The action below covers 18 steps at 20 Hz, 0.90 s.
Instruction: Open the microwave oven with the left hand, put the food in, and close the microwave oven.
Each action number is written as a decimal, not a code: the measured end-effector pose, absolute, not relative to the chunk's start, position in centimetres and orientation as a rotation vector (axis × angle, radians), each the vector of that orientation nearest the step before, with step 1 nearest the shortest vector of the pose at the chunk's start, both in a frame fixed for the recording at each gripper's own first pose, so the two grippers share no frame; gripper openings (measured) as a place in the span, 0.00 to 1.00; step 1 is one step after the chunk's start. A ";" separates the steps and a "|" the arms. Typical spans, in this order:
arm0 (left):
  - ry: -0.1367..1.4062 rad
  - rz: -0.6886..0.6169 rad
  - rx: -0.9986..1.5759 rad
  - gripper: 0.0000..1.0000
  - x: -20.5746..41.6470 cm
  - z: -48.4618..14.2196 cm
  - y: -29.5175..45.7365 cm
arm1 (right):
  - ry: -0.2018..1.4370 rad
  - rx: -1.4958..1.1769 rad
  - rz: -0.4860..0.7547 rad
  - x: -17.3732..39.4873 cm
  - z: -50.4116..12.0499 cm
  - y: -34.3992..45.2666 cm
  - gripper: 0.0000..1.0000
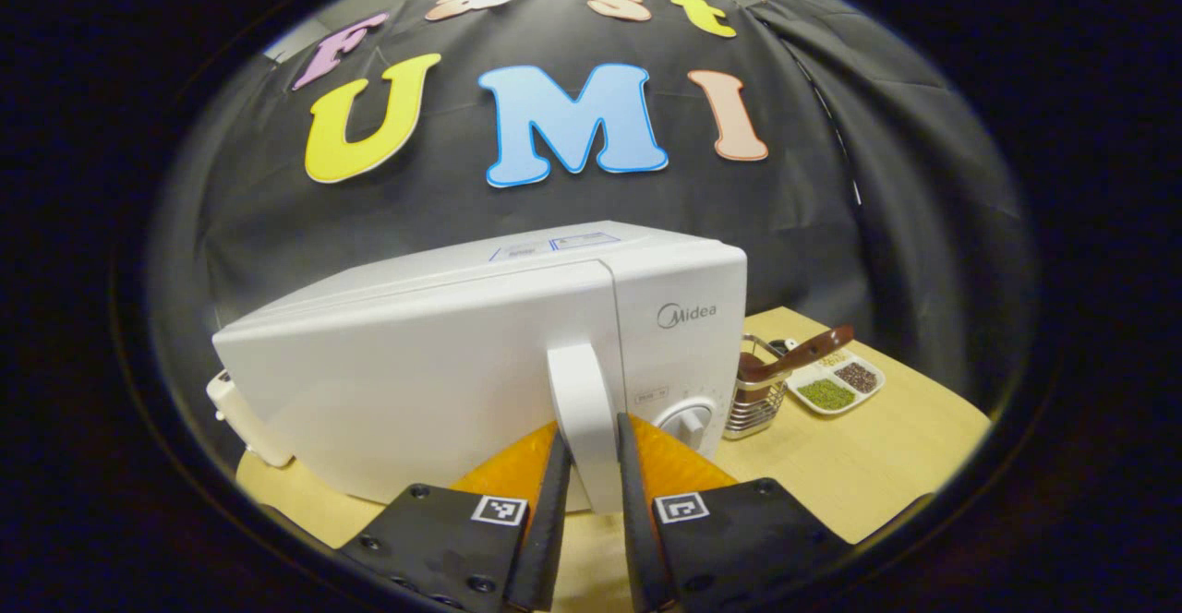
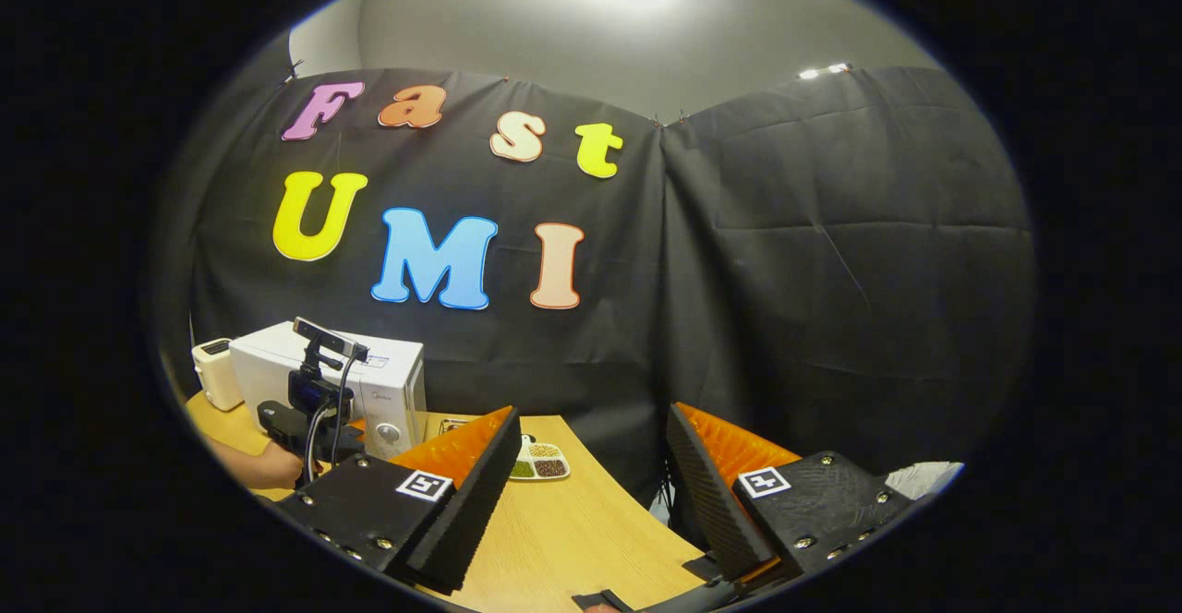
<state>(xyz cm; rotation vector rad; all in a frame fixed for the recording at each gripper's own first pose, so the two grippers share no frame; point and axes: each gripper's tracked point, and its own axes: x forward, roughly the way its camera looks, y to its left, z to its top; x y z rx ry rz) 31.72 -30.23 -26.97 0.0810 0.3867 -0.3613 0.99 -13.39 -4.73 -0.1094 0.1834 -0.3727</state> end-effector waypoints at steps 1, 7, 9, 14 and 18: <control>0.395 -0.356 0.077 0.35 31.8 -27.2 -30.2 | 0.184 -0.113 -0.371 0.9 -4.8 -13.4 0.96; 0.414 -0.354 0.050 0.15 31.4 -27.0 -30.1 | 0.186 -0.108 -0.364 0.0 -5.1 -14.1 0.96; 0.429 -0.353 0.042 0.14 31.1 -27.1 -30.0 | 0.194 -0.109 -0.361 -0.1 -5.3 -14.3 0.96; 0.408 -0.364 0.018 0.10 26.2 -26.4 -28.0 | 0.177 -0.083 -0.315 -0.4 -5.1 -13.8 0.97; 0.426 -0.365 0.009 0.10 23.4 -26.0 -26.3 | 0.162 -0.068 -0.241 -0.5 -5.2 -12.7 0.97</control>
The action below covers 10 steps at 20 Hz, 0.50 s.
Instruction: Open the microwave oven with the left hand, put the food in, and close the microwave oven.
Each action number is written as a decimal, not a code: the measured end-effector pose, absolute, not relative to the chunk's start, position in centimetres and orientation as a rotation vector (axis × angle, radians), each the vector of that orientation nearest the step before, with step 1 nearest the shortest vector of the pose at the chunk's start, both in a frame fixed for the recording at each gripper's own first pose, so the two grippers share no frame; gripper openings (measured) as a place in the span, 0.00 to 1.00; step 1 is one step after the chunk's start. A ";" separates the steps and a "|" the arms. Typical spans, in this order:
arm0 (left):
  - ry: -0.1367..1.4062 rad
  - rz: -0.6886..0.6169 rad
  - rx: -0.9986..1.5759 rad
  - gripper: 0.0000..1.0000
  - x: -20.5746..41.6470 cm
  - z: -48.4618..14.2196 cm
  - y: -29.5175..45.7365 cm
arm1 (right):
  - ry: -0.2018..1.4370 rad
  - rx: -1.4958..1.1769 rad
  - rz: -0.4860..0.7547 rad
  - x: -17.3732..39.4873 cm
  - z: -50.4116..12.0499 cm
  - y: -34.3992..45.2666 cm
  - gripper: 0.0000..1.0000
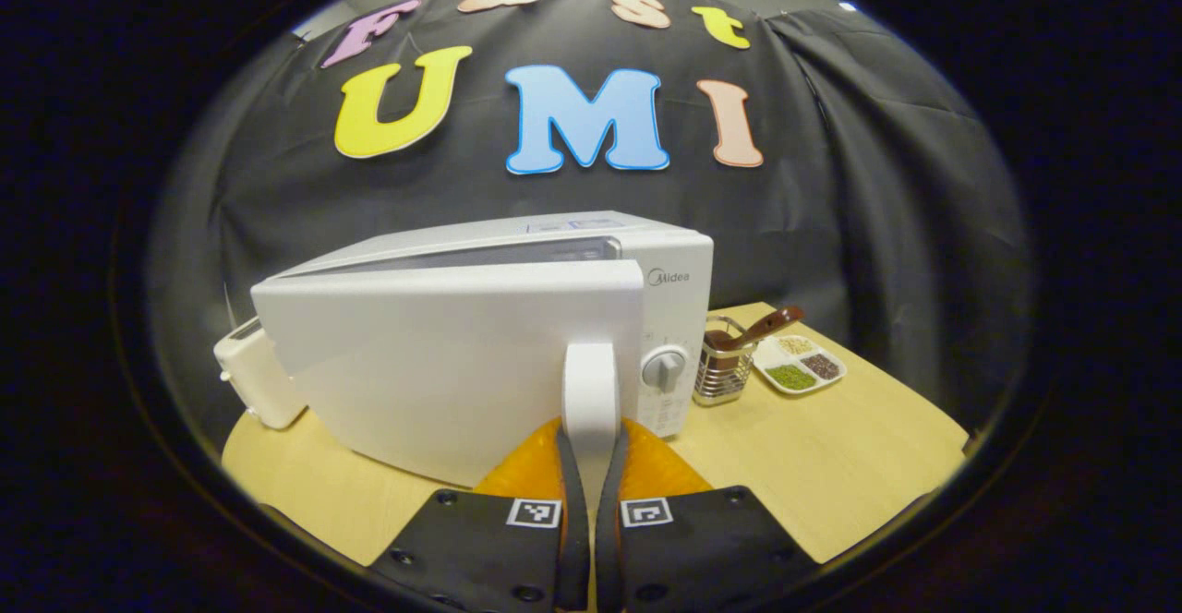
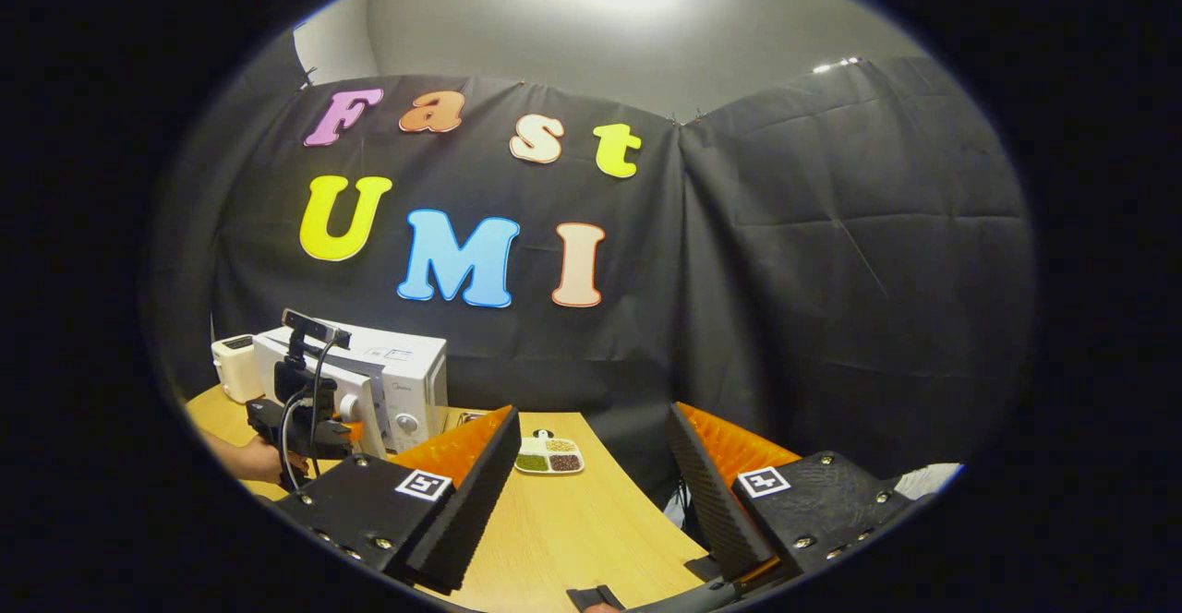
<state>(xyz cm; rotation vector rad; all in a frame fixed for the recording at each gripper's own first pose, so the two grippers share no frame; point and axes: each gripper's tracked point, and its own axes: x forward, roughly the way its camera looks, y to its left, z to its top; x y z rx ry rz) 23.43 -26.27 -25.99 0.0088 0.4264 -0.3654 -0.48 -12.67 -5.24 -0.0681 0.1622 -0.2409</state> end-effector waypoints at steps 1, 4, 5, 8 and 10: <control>0.425 -0.357 0.012 0.10 22.5 -25.9 -25.7 | 0.156 -0.061 -0.215 -0.7 -5.2 -12.2 0.96; 0.433 -0.336 0.014 0.10 20.4 -25.8 -24.1 | 0.144 -0.075 -0.149 -1.3 -5.2 -11.6 0.96; 0.437 -0.325 0.018 0.10 19.8 -25.8 -23.5 | 0.139 -0.072 -0.125 -1.5 -5.1 -11.4 0.96; 0.448 -0.276 0.016 0.10 17.8 -25.6 -21.7 | 0.136 -0.053 -0.063 -2.2 -5.3 -10.8 0.97; 0.455 -0.241 0.010 0.10 16.2 -25.5 -20.0 | 0.140 -0.045 -0.017 -2.6 -5.6 -10.1 0.97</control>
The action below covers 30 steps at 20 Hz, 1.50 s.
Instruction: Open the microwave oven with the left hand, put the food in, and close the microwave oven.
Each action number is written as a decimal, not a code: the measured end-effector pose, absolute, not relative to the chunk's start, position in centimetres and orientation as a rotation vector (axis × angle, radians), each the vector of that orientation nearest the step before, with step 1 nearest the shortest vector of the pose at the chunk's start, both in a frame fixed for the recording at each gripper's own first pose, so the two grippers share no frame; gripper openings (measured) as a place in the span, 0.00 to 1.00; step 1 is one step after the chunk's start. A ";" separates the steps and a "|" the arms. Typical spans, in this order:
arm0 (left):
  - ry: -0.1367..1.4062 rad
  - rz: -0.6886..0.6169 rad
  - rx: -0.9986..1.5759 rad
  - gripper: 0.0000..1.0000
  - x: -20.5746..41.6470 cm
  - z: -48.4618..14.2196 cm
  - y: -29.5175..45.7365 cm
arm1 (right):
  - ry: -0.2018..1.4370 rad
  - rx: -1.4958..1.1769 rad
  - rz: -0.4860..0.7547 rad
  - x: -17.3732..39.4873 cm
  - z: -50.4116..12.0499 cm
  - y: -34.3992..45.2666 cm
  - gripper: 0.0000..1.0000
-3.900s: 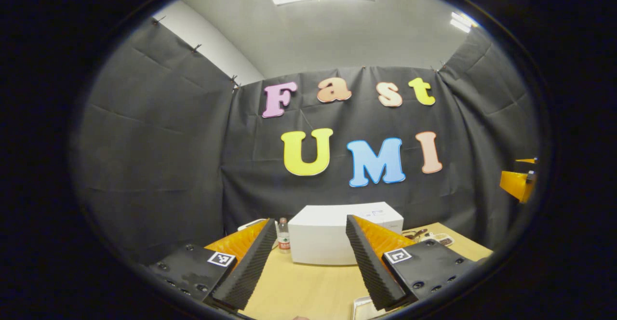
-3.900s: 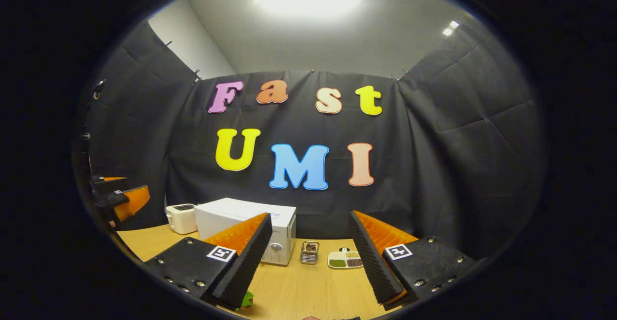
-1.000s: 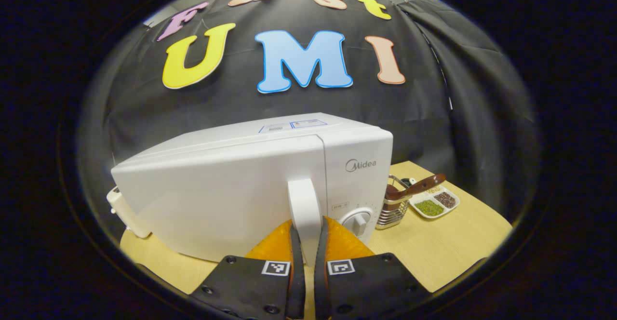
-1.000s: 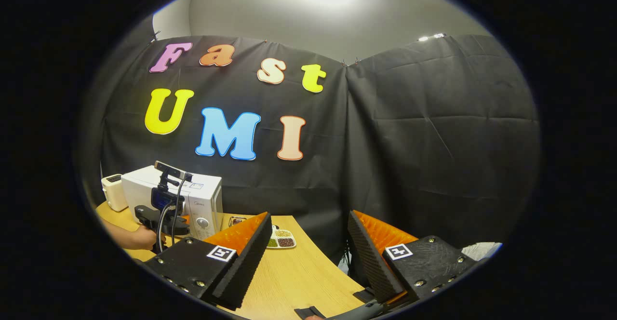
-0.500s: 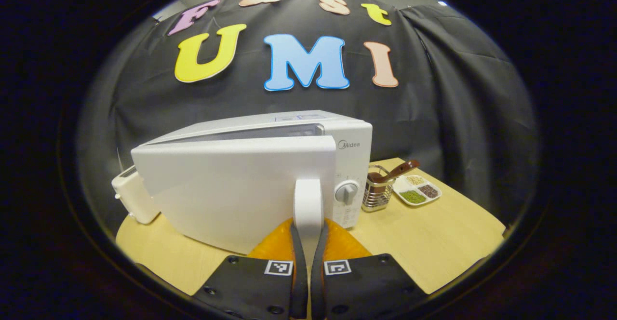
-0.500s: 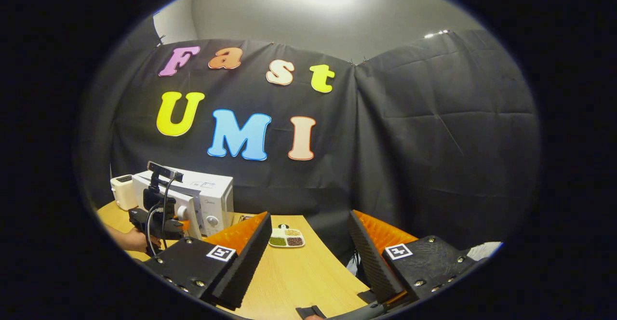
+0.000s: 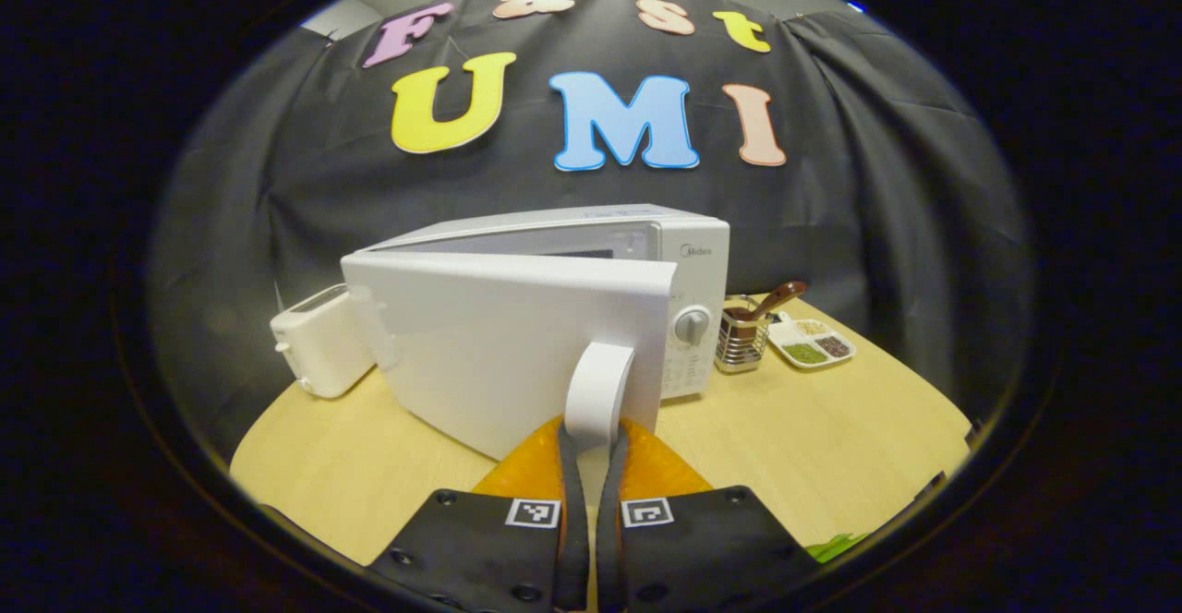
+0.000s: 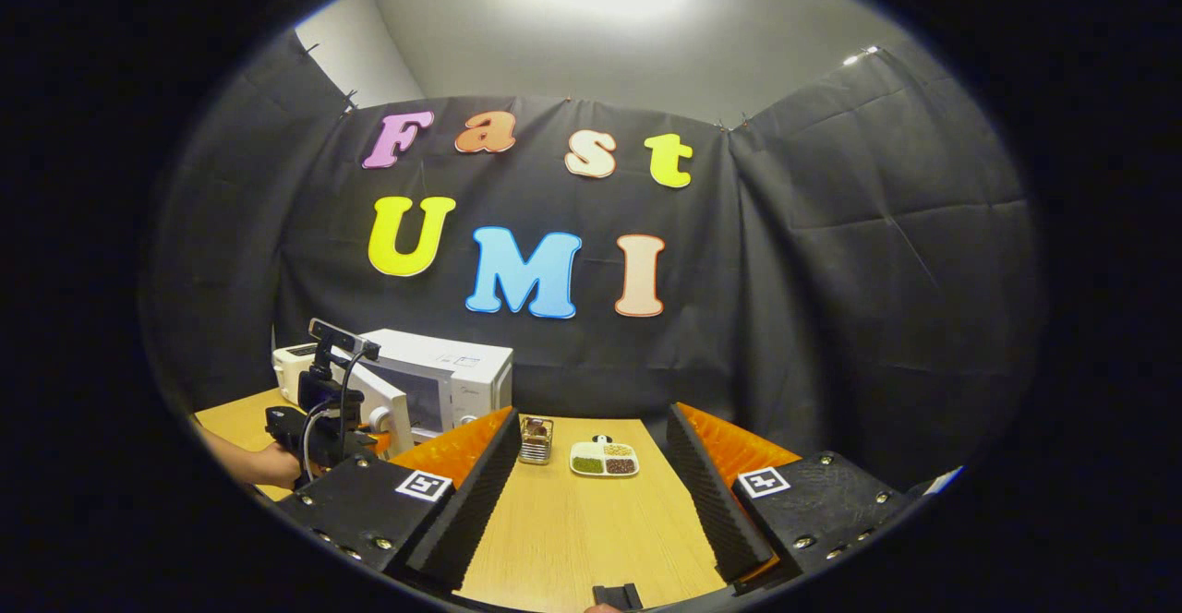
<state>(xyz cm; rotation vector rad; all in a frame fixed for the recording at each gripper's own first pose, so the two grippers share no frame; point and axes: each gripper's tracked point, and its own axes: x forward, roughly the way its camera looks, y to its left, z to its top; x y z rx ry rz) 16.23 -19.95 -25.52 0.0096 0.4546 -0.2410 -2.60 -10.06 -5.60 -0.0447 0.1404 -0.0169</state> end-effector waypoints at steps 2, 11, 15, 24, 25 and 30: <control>0.452 -0.214 0.020 0.10 14.7 -25.5 -18.1 | 0.139 -0.046 0.024 -2.9 -5.5 -9.3 0.97; 0.457 -0.182 0.013 0.10 10.0 -25.5 -10.7 | 0.125 -0.029 0.134 -1.6 -5.3 -2.3 0.96; 0.461 -0.196 0.011 0.10 8.7 -25.7 -6.8 | 0.125 0.000 0.173 -0.7 -4.8 3.0 0.94; 0.457 -0.211 0.020 0.10 7.1 -26.2 1.5 | 0.133 -0.002 0.227 0.2 -4.5 12.4 0.96; 0.455 -0.207 0.020 0.10 7.0 -26.3 2.3 | 0.132 0.002 0.229 0.2 -4.5 13.3 0.96; 0.443 -0.195 0.007 0.09 7.2 -26.7 6.5 | 0.131 0.020 0.214 0.6 -4.6 16.4 0.96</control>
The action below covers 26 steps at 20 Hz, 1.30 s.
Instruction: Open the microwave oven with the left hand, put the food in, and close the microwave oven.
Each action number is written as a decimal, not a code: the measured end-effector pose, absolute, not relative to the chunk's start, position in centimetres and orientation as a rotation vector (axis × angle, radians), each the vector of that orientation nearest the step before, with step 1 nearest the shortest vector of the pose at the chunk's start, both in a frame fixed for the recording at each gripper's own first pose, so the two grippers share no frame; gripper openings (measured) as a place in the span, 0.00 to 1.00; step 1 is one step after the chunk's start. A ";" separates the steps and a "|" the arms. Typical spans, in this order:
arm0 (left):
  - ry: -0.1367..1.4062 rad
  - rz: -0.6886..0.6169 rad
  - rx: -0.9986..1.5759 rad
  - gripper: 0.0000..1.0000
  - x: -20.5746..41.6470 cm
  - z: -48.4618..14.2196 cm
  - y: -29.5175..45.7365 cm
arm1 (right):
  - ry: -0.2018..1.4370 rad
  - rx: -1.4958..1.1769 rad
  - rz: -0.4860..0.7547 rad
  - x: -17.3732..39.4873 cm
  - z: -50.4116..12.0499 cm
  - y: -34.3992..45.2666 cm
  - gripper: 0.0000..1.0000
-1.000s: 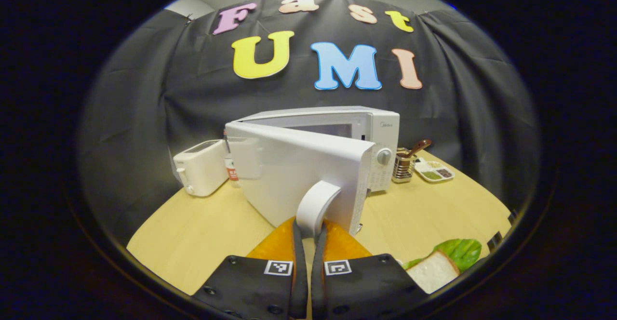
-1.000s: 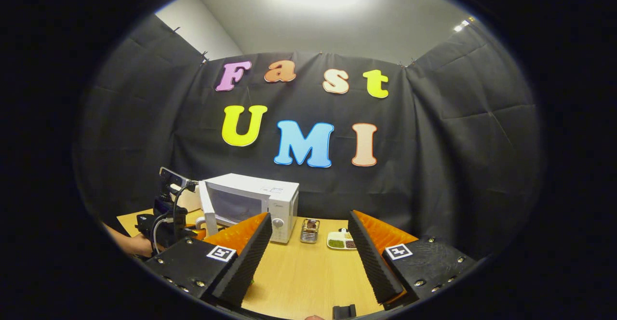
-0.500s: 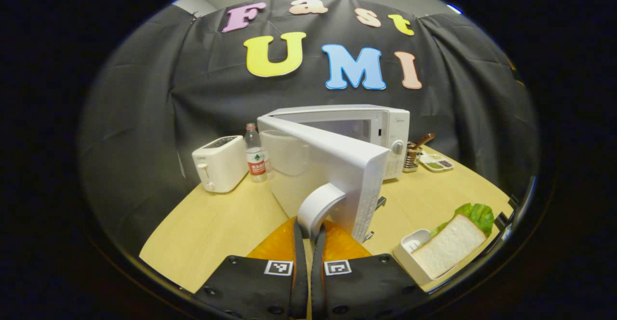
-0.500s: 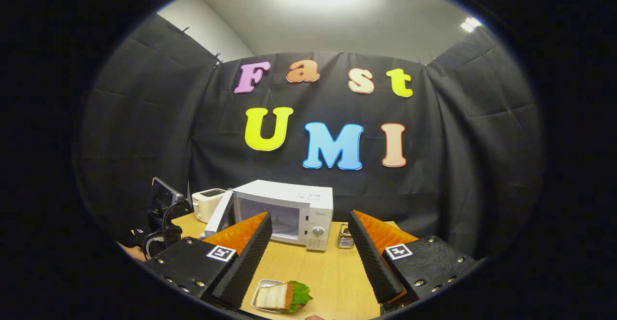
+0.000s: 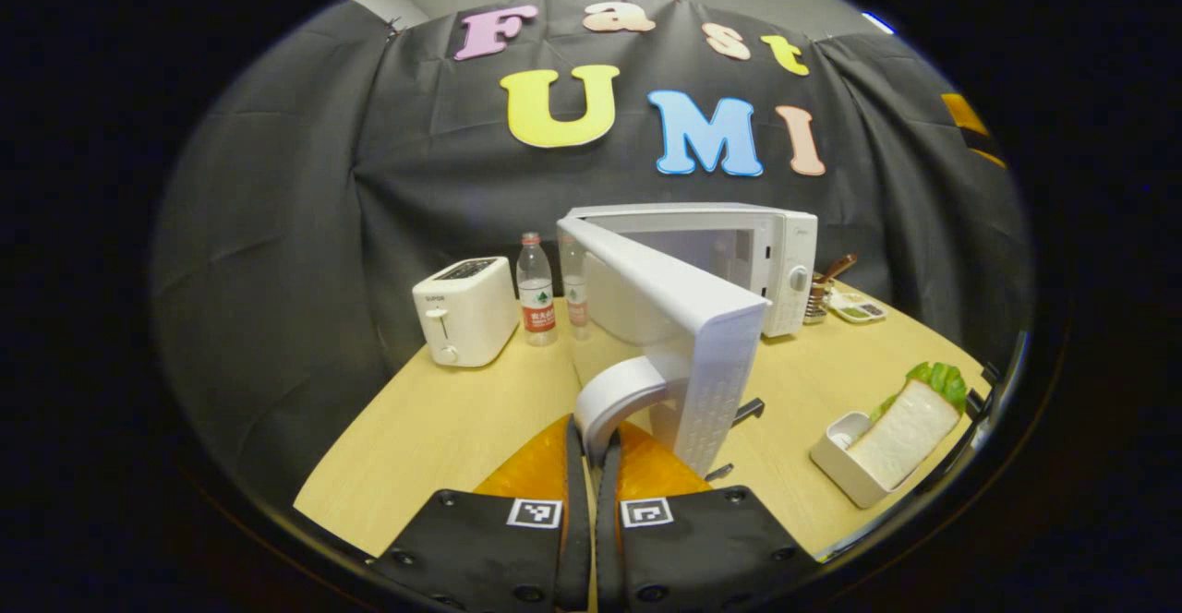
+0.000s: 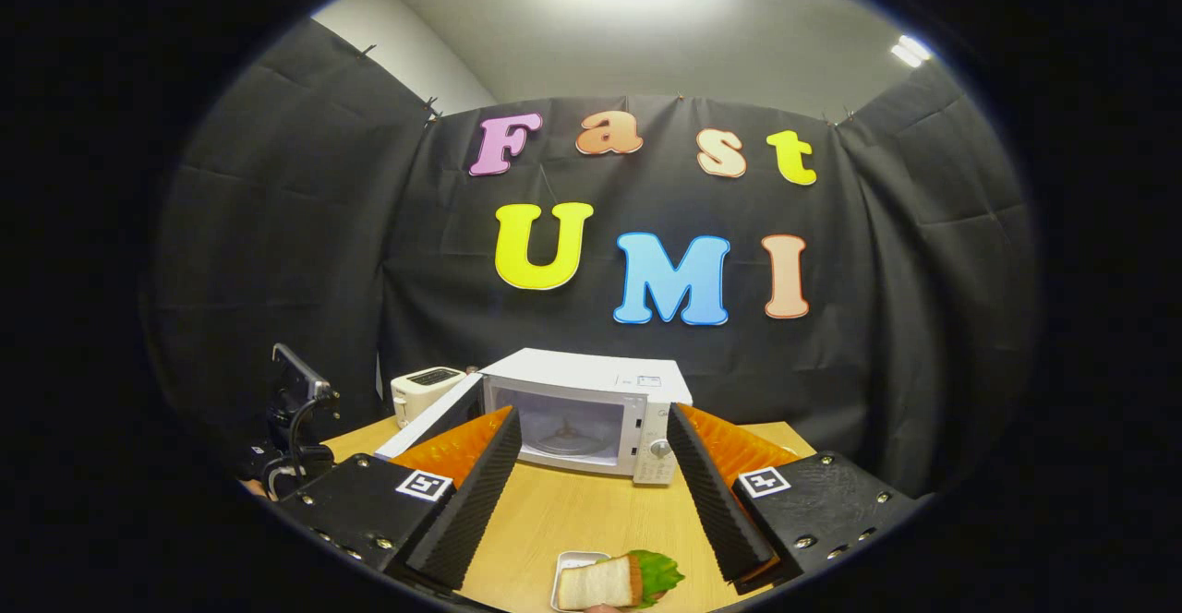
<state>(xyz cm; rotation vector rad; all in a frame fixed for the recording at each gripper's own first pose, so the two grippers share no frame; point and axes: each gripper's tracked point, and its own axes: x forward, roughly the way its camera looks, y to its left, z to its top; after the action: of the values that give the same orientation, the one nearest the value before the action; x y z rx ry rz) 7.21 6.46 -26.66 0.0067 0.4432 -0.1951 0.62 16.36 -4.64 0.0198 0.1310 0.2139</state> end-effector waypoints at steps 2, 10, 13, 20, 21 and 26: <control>0.440 -0.206 -0.002 0.09 7.2 -26.8 7.5 | 0.136 0.029 0.202 0.9 -4.9 17.2 0.96; 0.451 -0.125 -0.015 0.29 4.7 -26.2 10.4 | 0.168 0.057 0.194 2.1 -5.5 15.9 0.96; 0.422 -0.091 -0.007 0.53 2.0 -23.8 10.5 | 0.211 0.077 0.229 2.9 -6.7 14.5 0.97; 0.297 0.029 -0.056 0.93 -1.2 -15.1 9.5 | 0.433 0.188 0.349 4.6 -12.6 11.0 0.97; 0.276 0.032 -0.070 0.92 -1.2 -13.8 8.9 | 0.476 0.210 0.361 4.7 -13.6 10.5 0.97; 0.162 0.064 -0.092 0.93 -1.7 -7.5 6.8 | 0.688 0.352 0.422 4.2 -18.5 9.1 0.98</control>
<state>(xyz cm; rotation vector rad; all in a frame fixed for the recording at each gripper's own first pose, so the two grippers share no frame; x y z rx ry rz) -1.71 6.85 -7.50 -0.0916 0.1621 0.0639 4.22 9.10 -18.52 0.3520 0.6884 0.4223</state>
